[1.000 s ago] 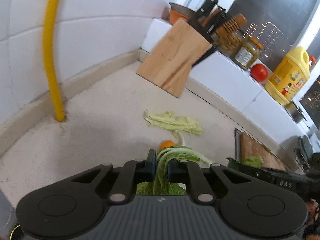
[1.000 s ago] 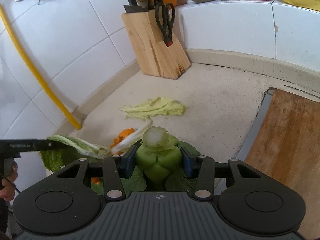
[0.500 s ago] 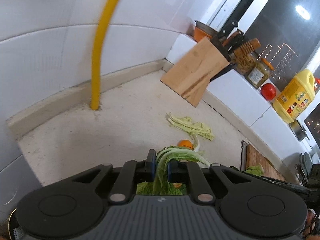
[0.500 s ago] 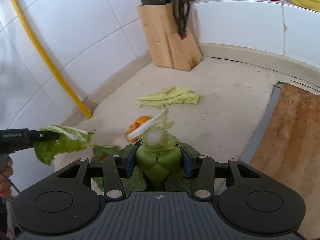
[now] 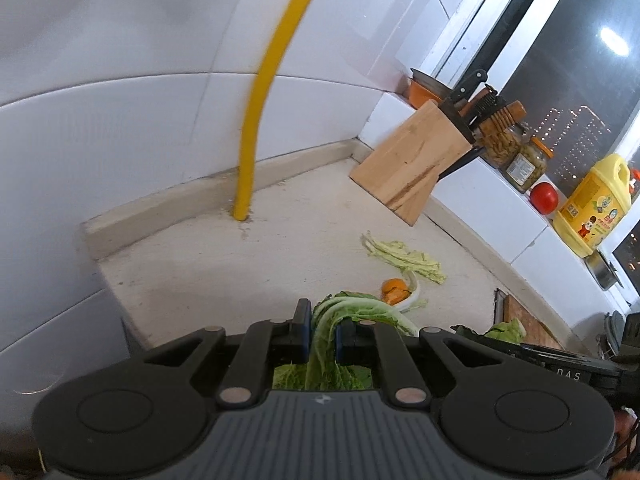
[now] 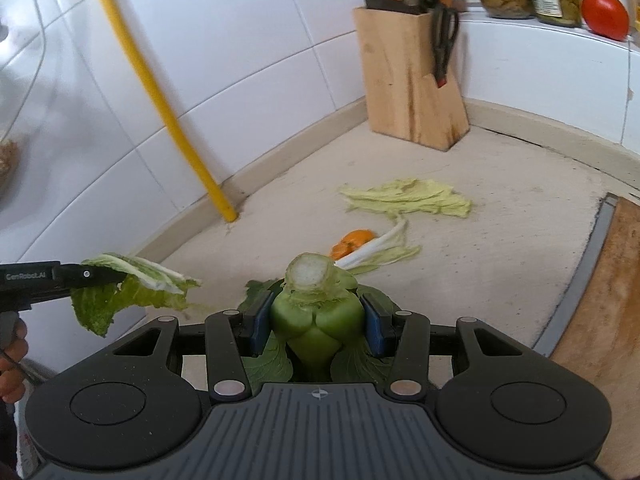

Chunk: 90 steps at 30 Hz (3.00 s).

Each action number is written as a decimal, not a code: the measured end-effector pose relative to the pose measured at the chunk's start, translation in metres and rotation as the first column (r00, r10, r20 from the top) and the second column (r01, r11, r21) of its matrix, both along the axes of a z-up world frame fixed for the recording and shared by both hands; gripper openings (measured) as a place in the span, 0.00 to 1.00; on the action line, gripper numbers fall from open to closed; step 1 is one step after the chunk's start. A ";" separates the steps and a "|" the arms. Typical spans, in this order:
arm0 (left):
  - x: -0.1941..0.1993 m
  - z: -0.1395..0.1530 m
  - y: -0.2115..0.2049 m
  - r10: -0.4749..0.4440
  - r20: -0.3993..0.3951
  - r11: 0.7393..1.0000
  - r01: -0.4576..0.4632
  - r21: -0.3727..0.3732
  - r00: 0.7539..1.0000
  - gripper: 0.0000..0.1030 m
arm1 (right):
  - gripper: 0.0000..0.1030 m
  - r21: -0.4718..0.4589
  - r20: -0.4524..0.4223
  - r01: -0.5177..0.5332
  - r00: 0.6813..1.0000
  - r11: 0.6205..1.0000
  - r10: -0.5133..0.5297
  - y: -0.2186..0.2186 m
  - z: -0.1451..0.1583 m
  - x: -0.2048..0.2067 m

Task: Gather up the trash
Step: 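Carry the bok choy and cabbage leaf with both tools down over the black bin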

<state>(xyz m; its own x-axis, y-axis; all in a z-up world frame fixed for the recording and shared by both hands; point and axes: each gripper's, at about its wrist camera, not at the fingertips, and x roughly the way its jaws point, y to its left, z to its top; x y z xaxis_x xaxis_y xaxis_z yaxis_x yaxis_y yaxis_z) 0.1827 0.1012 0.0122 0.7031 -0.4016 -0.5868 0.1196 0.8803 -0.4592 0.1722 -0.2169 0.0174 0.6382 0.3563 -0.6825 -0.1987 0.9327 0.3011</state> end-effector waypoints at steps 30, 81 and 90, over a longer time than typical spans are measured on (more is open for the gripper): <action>-0.098 -0.014 0.117 0.256 0.036 0.967 -0.256 -0.005 0.966 0.06 | 0.52 -0.052 -0.003 -0.267 0.964 0.962 0.267 0.149 0.003 -0.021; -0.134 -0.071 0.166 0.487 0.046 0.857 -0.487 0.167 0.872 0.06 | 0.52 -0.114 -0.140 -0.467 0.881 0.877 0.452 0.305 -0.050 -0.043; -0.133 -0.072 0.164 0.481 0.029 0.860 -0.478 0.178 0.876 0.06 | 0.52 -0.115 -0.158 -0.452 0.887 0.884 0.433 0.311 -0.058 -0.039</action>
